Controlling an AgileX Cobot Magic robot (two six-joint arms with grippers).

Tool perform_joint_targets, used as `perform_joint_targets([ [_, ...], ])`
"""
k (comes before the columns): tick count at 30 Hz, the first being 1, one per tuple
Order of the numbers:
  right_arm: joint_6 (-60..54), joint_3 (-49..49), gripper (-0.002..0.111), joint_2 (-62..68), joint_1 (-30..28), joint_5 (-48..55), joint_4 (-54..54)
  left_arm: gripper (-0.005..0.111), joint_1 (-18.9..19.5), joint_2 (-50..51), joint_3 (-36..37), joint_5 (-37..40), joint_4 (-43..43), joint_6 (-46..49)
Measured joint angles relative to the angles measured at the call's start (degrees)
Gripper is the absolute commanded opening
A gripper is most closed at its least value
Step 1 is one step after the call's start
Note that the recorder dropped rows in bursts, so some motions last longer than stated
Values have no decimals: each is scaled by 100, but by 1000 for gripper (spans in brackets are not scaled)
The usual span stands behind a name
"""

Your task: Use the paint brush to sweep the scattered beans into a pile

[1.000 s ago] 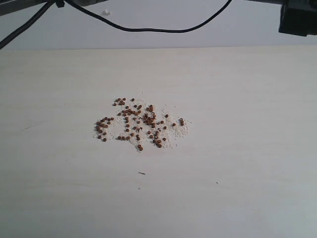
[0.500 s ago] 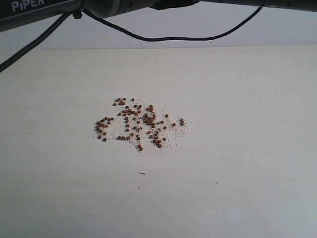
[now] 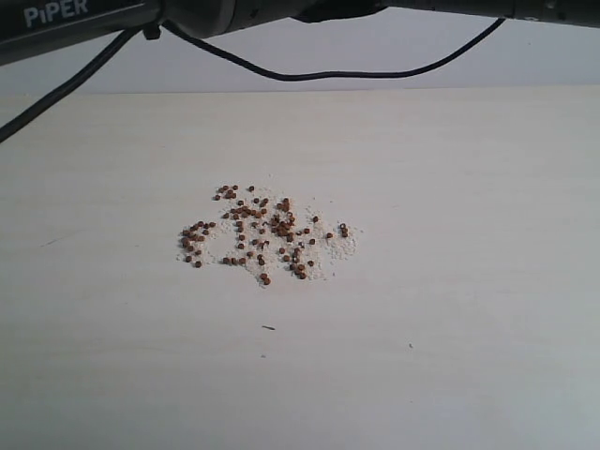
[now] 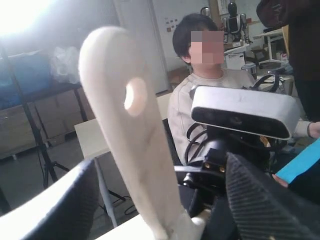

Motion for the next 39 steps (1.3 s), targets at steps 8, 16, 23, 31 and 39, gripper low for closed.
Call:
perform_joint_targets([
  [8,-375,0,0,0,0,-19,421,32,-39,-272,0,-25,-15,-287],
  [16,-465,0,0,89,0,-185,626,0,-53,-272,0,42,-14,-995],
  [23,-465,0,0,203,0,-436,860,0,-53,-272,-23,111,-31,-1408],
  [31,-404,0,2,235,0,-484,954,0,-43,-272,-35,17,-21,-1812],
  [39,-368,0,29,242,0,-510,910,0,18,-272,-35,-45,-10,-2052],
])
